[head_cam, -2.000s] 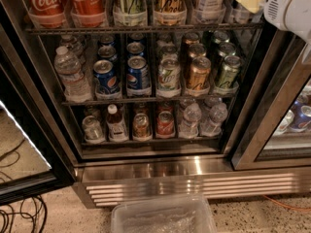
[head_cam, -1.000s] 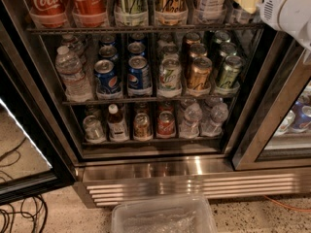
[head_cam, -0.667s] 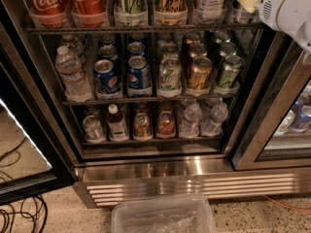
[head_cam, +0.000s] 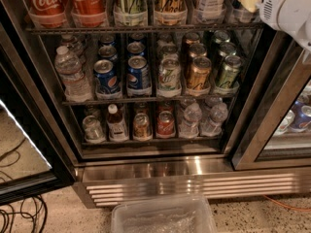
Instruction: Pick redbull can from top shelf of fridge
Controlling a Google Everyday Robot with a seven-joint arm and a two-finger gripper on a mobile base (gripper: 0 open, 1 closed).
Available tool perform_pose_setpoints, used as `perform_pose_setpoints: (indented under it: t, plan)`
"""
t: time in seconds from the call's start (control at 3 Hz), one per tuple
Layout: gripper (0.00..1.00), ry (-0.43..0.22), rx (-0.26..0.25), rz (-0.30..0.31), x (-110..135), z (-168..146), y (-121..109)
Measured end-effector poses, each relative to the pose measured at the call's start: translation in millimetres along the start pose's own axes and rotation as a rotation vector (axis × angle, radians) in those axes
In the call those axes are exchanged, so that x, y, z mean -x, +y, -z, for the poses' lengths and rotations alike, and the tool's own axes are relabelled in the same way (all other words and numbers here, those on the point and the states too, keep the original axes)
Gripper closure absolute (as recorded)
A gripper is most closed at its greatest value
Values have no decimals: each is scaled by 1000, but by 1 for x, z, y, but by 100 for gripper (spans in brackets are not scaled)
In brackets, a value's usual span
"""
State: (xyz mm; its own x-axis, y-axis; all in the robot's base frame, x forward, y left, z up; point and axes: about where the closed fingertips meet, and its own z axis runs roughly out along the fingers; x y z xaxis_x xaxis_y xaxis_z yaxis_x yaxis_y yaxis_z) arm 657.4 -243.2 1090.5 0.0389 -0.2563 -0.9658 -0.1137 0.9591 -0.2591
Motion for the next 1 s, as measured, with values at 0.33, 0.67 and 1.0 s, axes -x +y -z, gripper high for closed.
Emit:
perform_pose_setpoints:
  t: [0.33, 0.67, 1.0]
  plan:
    - [100, 0, 0, 0, 0, 0, 0]
    - [100, -33, 30, -6, 28, 2, 9]
    - [100, -67, 90, -29, 67, 8, 25]
